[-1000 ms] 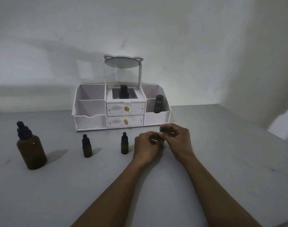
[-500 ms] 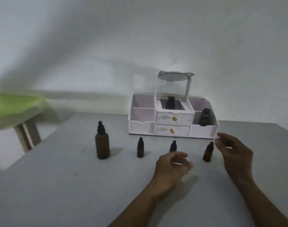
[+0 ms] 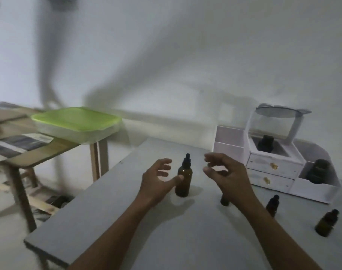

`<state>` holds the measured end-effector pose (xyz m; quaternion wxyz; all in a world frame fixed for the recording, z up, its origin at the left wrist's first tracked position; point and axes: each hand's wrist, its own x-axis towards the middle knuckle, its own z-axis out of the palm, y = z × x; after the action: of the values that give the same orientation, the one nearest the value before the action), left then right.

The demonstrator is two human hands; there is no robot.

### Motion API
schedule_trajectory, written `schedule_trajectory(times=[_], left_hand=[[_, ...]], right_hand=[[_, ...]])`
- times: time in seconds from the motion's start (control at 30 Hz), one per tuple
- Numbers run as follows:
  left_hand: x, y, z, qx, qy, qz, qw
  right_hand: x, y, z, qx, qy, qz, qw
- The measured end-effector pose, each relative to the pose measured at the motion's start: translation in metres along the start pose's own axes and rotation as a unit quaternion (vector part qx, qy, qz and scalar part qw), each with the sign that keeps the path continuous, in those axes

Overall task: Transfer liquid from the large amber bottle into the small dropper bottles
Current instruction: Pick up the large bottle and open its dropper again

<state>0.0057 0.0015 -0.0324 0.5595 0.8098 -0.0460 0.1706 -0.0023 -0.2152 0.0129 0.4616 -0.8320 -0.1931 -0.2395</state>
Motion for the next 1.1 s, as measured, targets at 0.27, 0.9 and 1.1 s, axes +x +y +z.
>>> schedule_trajectory(times=[0.27, 0.9, 1.1], left_hand=[[0.030, -0.030, 0.020, -0.026, -0.148, 0.023, 0.988], [0.028, -0.030, 0.020, -0.035, -0.141, 0.035, 0.989], [0.028, -0.031, 0.021, -0.030, -0.145, 0.036, 0.988]], right_hand=[[0.037, 0.008, 0.049, 0.060, -0.052, 0.036, 0.996], [0.034, 0.011, 0.057, 0.103, 0.017, 0.046, 0.993], [0.032, 0.013, 0.064, 0.106, 0.027, 0.046, 0.993]])
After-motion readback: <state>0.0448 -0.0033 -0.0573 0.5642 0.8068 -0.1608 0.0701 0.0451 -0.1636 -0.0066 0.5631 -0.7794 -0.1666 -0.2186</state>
